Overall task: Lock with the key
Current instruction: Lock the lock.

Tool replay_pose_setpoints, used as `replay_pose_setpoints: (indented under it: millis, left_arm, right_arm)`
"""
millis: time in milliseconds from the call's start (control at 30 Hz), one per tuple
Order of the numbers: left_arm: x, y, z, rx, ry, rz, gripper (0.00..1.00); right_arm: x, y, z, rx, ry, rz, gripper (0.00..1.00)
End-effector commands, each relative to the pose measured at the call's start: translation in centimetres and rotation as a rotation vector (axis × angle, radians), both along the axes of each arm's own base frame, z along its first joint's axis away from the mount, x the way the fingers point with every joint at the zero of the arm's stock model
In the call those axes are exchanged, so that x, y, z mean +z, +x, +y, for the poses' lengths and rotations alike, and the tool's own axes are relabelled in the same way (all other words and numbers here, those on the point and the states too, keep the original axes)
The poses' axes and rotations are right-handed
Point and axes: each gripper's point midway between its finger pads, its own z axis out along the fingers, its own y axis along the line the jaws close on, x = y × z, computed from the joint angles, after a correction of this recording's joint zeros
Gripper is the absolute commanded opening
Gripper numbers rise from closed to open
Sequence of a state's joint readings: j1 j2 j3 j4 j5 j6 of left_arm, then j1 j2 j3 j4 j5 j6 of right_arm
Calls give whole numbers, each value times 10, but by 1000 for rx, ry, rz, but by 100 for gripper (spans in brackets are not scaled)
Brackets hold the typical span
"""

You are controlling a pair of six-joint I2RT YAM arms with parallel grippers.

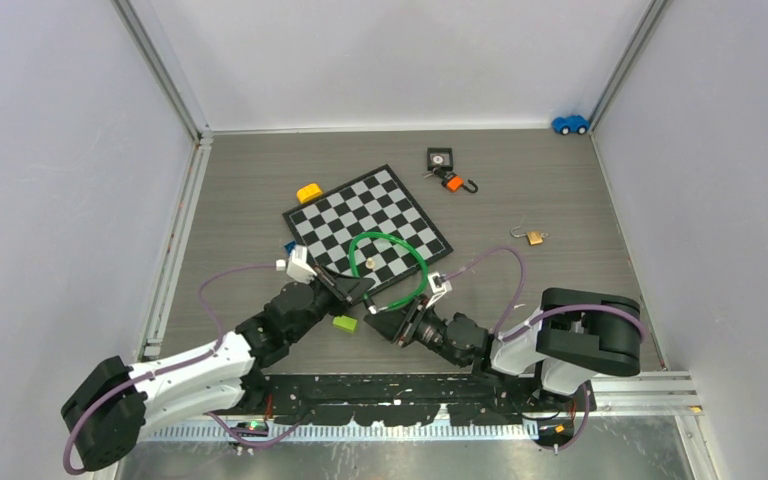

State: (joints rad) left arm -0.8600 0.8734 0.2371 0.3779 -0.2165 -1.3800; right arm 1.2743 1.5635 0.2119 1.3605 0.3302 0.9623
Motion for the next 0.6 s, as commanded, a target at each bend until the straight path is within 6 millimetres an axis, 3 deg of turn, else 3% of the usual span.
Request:
replay_pose_setpoints:
  millis: [0, 100, 200, 467, 567]
  left_arm:
    - [15, 7, 10, 53, -13, -91, 0]
    - [18, 8, 14, 67, -8, -111, 0]
    - [20, 9, 15, 74, -11, -117, 0]
    - [23, 11, 14, 83, -30, -120, 0]
    - [25, 12, 13, 88, -52, -116, 0]
  right_arm:
    - [26, -4, -8, 10, 81, -44, 41]
    - [28, -7, -14, 15, 92, -42, 66]
    - [33, -10, -17, 25, 106, -35, 77]
    - [33, -15, -25, 34, 100, 17, 82]
    - [22, -14, -30, 14, 59, 50, 74]
